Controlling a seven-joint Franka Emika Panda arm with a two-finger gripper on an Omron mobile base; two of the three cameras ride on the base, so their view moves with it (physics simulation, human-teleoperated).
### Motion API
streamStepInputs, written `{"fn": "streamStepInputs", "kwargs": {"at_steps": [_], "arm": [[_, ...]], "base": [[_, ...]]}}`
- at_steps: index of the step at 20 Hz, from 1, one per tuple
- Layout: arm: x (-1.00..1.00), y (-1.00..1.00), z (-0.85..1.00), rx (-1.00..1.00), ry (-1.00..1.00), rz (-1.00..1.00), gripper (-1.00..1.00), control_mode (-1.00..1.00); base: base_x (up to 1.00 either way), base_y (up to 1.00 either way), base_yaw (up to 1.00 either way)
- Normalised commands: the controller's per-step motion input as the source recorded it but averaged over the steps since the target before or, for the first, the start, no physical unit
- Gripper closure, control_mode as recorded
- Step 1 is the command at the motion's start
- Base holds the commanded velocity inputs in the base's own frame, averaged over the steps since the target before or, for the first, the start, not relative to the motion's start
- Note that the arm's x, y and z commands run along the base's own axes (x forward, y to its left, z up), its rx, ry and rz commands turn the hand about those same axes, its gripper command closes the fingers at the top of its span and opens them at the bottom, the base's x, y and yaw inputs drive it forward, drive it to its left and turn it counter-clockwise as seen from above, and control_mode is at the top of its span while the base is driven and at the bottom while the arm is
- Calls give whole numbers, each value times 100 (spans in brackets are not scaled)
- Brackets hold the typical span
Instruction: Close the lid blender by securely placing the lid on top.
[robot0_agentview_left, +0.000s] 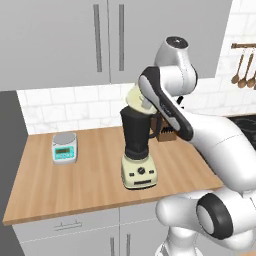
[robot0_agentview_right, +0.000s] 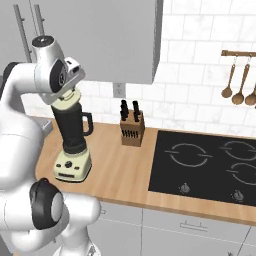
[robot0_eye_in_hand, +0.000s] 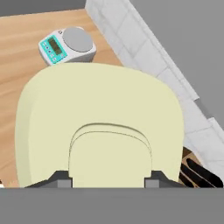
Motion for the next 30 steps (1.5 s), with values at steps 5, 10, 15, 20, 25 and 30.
{"fn": "streamStepInputs", "kwargs": {"at_steps": [5,10,15,20,25,30], "arm": [[5,41,0,-14,11,6,100,-100],[22,5,0,-7,16,3,100,-100],[19,0,0,0,18,0,100,-100],[0,0,-4,0,-1,0,100,-100],[4,0,-14,-1,4,0,100,-100],[0,-11,-18,0,6,0,100,-100]], "base": [[0,0,0],[0,0,0],[0,0,0],[0,0,0],[0,0,0],[0,0,0]]}}
